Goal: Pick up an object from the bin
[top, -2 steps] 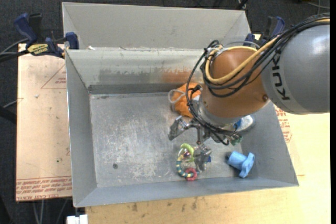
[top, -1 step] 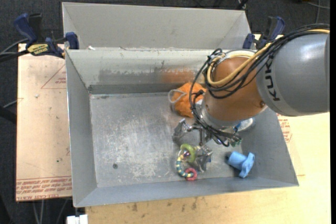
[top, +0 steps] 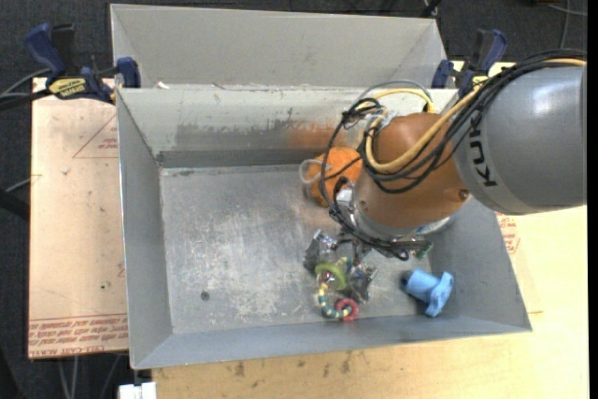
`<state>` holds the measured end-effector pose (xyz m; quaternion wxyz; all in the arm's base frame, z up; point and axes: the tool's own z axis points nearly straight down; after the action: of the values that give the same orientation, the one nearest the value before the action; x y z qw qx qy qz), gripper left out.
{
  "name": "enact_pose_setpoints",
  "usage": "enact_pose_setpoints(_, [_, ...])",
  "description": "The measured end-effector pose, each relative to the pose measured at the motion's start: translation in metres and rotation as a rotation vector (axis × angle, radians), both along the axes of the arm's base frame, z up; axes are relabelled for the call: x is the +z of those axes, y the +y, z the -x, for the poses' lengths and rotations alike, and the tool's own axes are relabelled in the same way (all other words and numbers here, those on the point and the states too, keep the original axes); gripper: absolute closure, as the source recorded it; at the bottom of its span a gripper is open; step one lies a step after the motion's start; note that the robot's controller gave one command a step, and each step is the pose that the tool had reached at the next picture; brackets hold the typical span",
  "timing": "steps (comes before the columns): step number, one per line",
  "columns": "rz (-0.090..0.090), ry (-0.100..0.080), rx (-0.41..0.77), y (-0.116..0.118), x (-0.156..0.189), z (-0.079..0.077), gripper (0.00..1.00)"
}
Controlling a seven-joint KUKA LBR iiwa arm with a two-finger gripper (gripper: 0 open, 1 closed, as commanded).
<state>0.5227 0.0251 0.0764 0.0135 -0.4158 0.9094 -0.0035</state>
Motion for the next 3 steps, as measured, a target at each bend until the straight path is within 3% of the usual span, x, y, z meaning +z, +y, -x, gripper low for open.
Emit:
enact_pose_setpoints(2, [0.0, 0.003, 0.0, 0.0, 0.003, 0.0, 1.0])
enact_pose_setpoints(3, [0.001, 0.017, -0.001, 0.0, 0.014, 0.002, 1.0])
